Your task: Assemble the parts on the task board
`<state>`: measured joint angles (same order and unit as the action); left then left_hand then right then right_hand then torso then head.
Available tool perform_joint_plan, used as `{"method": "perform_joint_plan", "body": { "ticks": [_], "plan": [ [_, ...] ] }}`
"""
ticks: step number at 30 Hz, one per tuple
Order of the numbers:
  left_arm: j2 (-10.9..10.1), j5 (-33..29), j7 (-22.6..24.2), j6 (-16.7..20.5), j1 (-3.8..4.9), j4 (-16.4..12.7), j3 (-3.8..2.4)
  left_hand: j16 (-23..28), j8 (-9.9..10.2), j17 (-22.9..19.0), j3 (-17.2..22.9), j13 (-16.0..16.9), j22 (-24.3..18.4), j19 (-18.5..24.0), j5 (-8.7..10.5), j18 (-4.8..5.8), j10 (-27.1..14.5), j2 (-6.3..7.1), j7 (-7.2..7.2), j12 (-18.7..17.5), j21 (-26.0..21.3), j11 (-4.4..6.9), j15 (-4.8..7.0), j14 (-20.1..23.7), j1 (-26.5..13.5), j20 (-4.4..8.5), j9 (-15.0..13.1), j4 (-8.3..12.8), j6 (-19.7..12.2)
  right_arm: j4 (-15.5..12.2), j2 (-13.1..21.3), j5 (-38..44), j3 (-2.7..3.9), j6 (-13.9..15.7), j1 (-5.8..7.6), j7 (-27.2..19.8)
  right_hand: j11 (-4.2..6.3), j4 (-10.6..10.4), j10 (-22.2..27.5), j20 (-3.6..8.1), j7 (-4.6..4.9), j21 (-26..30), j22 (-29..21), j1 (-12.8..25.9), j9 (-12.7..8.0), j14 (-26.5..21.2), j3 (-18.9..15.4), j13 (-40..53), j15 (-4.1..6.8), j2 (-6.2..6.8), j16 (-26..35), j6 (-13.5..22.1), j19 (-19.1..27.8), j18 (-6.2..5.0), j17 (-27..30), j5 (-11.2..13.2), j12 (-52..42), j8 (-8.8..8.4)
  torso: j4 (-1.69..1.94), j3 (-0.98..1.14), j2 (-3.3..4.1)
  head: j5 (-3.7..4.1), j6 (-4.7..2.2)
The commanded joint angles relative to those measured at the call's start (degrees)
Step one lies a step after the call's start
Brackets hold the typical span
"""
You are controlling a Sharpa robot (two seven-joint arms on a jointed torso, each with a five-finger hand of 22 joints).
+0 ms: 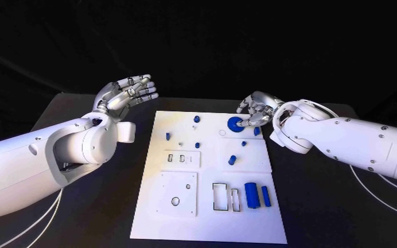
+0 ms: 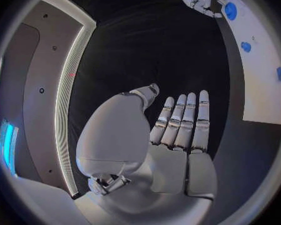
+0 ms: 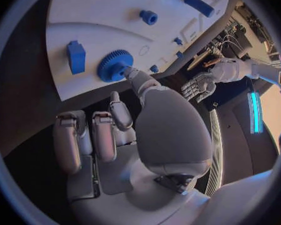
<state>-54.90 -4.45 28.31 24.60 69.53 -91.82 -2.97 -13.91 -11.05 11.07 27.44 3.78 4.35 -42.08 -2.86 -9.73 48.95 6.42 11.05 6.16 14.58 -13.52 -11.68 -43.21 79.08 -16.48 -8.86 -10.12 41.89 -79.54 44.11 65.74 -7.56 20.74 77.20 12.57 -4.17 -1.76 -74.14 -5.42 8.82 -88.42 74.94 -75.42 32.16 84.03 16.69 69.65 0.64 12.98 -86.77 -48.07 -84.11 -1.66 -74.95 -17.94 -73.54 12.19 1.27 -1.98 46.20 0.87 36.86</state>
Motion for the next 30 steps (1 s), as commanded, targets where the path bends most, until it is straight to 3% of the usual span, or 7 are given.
{"method": "perform_joint_plan", "body": {
  "ticks": [1, 8, 30],
  "plan": [
    [0.0, -0.1, 0.4, -1.0, 0.07, -0.1, -0.03, 0.4, 0.2, 0.1, 0.2, 0.0, -0.1, 0.5, -0.16, 0.39, -0.3, 0.11, 5.3, -0.2, -0.2, -0.06, 0.05, 0.3, -0.7, -0.09, 0.1, 0.1, -0.4, 0.3, -0.4, -1.2, 0.02, -1.3, -0.07, 0.7, 0.01, -0.3, -0.4, -0.47, 0.22, -0.4, 13.2, 0.1, 0.1, 4.3, 0.1, 0.2, -0.51, -0.54, -0.2, 0.0, -4.9, 1.17, -6.5, -0.3, -0.4, 0.31, -0.02, -0.06, 0.1, -0.04, 0.21],
    [0.0, -0.1, 0.3, -1.0, 0.07, -0.2, -0.03, 0.4, 0.1, 0.1, 0.3, 0.0, -0.1, 0.5, -0.16, 0.39, -0.3, 0.12, 5.3, -0.2, -0.2, -0.06, 0.05, 0.3, -0.7, -0.09, 0.1, 0.1, -0.4, 0.3, -0.8, -0.4, 0.01, -2.1, -0.28, 0.9, 0.0, -0.5, -0.7, -0.49, 0.22, -0.5, 13.4, 0.1, 0.1, 4.3, 0.3, 0.7, -0.53, -0.62, -0.4, -0.2, -5.0, 1.22, -6.8, -0.3, -0.9, 0.4, -0.03, 0.06, 0.07, -0.16, 0.46],
    [-0.1, -0.1, 0.2, -1.1, 0.08, -0.2, -0.03, 0.4, 0.1, 0.1, 0.4, 0.0, -0.1, 0.5, -0.16, 0.38, -0.3, 0.12, 5.31, -0.2, -0.2, -0.06, 0.05, 0.3, -0.8, -0.08, 0.1, 0.1, -0.4, 1.0, -1.1, -0.6, -0.03, -4.1, -0.66, 1.6, 0.03, -0.8, -1.0, -0.54, 0.2, -0.7, 13.7, -0.3, 0.1, 4.4, 2.0, 1.6, -0.55, -1.1, -0.6, -0.8, -5.1, 1.29, -7.3, -0.4, -1.7, 0.61, 0.03, 0.09, 0.03, -0.28, 0.51]
  ]
}}
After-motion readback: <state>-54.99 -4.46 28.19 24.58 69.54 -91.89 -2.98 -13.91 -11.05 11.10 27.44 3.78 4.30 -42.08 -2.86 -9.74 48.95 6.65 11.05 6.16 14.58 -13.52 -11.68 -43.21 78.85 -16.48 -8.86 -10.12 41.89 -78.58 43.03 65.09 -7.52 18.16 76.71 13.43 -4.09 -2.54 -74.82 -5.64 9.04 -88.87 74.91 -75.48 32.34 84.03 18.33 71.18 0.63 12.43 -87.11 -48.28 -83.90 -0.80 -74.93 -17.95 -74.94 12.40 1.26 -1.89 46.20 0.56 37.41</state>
